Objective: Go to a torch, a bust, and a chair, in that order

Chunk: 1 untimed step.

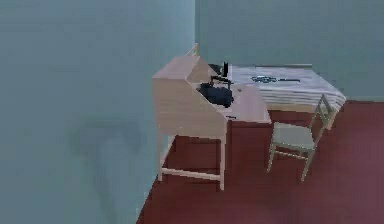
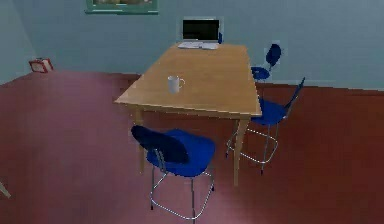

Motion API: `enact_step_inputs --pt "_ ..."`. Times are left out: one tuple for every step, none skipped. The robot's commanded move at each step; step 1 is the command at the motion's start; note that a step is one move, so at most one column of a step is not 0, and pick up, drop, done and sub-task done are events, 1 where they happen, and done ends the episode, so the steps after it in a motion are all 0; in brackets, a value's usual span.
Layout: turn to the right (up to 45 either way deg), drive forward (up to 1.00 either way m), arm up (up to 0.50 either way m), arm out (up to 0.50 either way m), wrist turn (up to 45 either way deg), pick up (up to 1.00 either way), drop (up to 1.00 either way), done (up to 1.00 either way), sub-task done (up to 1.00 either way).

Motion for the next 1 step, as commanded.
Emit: enact_step_inputs --pt "39.0 0.00 0.00 0.00 0.0 0.00 0.00 0.00 0.00"
